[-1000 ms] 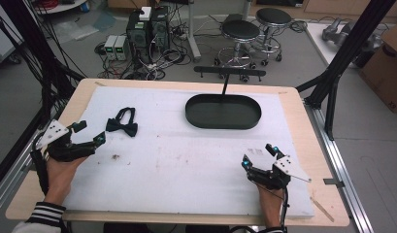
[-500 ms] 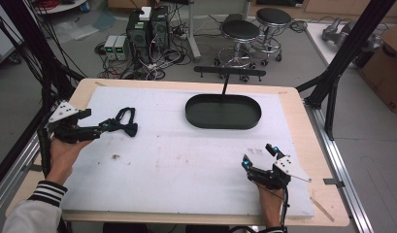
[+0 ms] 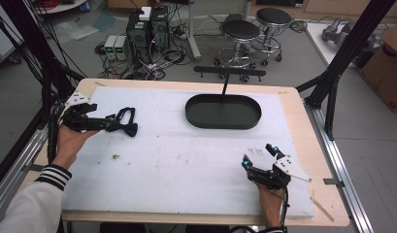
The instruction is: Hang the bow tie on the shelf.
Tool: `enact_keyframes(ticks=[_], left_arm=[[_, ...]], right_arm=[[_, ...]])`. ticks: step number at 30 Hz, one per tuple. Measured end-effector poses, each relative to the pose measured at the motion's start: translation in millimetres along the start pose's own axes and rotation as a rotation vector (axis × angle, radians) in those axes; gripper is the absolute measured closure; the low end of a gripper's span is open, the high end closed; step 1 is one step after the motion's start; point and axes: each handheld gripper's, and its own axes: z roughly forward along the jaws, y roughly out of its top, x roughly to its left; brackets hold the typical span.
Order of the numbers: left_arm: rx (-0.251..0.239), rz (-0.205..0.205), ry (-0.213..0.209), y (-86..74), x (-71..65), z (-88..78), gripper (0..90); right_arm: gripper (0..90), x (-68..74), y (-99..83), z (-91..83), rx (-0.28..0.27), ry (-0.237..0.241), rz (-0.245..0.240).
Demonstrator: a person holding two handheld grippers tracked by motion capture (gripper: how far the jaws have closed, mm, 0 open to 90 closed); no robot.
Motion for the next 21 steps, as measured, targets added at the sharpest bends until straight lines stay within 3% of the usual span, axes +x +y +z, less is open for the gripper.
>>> enact_keyframes(ticks=[8, 13, 18, 21], left_arm=[[0.095, 0.026, 0.033, 11.5, 5.3, 20.6, 16.5], [0.147, 0.013, 0.044, 15.4, 9.6, 33.9, 17.2], [0.186, 0.027, 0.037, 21.0, 9.8, 42.9, 17.4], [0.210, 0.014, 0.028, 21.0, 11.2, 50.2, 17.7]], right_arm=[[5.2, 0.0, 0.0, -0.1, 0.000, 0.000, 0.001], [5.2, 0.3, 0.0, 0.2, -0.001, 0.001, -0.003], [5.2, 0.4, 0.0, 0.1, -0.001, 0.002, -0.002], [5.2, 0.4, 0.0, 0.1, -0.001, 0.002, -0.002]])
